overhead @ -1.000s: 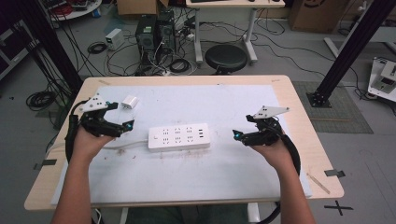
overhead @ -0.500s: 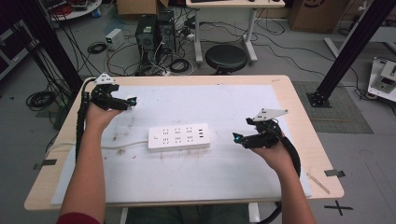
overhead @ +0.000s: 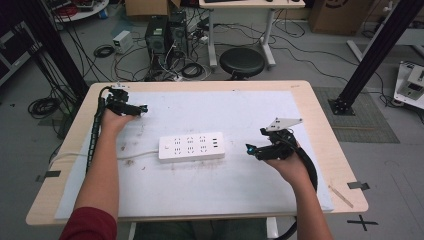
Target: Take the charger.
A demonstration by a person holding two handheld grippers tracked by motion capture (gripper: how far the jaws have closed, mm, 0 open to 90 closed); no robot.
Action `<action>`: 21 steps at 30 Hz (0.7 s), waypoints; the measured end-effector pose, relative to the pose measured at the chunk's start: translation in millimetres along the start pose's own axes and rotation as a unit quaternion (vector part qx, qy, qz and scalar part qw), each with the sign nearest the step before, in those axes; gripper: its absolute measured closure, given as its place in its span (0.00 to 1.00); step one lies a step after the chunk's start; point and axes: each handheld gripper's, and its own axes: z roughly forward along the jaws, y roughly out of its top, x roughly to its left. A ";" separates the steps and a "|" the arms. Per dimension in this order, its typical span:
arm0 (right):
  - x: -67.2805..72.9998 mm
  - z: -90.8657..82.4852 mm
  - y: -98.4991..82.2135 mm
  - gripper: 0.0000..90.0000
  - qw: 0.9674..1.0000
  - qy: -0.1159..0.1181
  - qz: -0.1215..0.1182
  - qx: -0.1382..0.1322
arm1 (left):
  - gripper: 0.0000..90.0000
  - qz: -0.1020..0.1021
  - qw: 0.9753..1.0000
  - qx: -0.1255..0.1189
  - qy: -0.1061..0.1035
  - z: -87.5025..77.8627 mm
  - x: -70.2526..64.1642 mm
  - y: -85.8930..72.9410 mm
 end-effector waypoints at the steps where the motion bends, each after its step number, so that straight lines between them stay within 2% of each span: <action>1: 0.5 1.2 0.2 0.22 1.000 0.000 0.002 0.002 | 0.03 0.001 1.000 0.002 0.001 1.8 0.5 -1.2; 10: 2.9 8.2 0.5 0.22 1.000 0.000 -0.002 0.011 | 0.03 -0.023 1.000 0.016 0.010 15.5 5.9 -10.6; 11: 2.9 8.3 0.5 0.22 1.000 -0.001 -0.001 0.012 | 0.04 -0.024 1.000 0.017 0.008 16.3 6.1 -11.3; 13: 2.7 8.7 0.5 0.22 1.000 -0.001 -0.002 0.012 | 0.13 -0.019 1.000 0.018 0.003 17.0 5.7 -11.6; 21: 2.9 9.2 0.6 0.22 1.000 0.000 -0.002 0.013 | 0.20 -0.018 1.000 0.022 0.010 21.0 5.6 -13.5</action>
